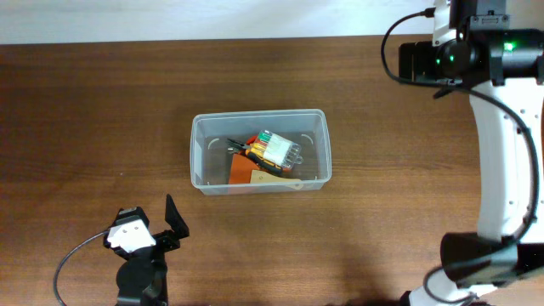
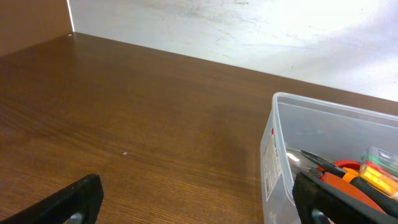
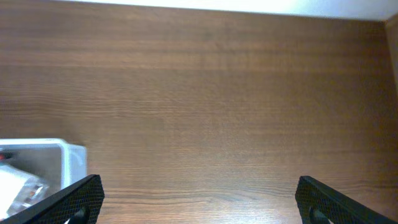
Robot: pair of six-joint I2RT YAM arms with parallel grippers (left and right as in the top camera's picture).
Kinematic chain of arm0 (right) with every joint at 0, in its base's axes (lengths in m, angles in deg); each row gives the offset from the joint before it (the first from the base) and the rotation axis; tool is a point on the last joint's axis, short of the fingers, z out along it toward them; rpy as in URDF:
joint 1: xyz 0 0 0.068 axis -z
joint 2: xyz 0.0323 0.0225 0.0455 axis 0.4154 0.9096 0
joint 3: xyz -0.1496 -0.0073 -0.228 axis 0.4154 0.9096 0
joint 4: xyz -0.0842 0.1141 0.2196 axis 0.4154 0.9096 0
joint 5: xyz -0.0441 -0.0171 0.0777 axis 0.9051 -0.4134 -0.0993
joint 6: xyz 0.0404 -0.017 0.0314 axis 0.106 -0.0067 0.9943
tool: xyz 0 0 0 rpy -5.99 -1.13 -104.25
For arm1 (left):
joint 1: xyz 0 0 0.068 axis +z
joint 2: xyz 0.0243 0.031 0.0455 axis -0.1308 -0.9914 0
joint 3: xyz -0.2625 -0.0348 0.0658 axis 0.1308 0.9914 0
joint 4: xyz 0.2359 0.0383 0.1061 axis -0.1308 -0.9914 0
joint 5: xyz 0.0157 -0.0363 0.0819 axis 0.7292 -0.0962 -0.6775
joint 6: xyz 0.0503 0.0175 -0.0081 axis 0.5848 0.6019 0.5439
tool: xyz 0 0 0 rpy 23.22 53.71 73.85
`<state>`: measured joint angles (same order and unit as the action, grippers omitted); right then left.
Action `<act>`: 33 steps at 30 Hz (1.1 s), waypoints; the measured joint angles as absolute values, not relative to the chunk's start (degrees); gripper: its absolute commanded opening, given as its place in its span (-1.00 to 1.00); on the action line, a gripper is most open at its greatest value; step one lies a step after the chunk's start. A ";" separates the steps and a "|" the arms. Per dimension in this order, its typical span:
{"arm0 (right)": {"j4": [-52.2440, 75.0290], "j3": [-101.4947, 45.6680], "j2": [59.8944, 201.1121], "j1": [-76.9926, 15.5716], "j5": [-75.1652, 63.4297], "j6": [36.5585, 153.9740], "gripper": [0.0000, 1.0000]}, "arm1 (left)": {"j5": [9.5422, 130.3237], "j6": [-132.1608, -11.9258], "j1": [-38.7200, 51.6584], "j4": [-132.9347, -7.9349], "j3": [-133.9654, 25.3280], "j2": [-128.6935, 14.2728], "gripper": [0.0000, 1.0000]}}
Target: Pack container
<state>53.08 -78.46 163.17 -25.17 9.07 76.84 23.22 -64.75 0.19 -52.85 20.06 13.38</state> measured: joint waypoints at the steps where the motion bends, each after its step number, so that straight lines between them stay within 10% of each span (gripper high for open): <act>1: 53.11 -78.26 161.64 -25.93 9.09 76.86 0.97 | 23.20 -64.75 0.19 -52.85 20.06 13.38 0.98; 20: 52.82 -74.74 113.27 -36.75 10.84 76.84 0.97 | 23.20 -64.75 0.19 -52.83 20.06 13.38 0.98; 33: 27.03 -30.94 84.33 -36.73 13.60 76.86 0.97 | 23.22 -64.75 0.19 -52.81 20.06 13.38 0.99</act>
<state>27.03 -30.94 84.33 -36.73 13.60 76.86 23.22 -64.75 0.19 -52.81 20.06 13.38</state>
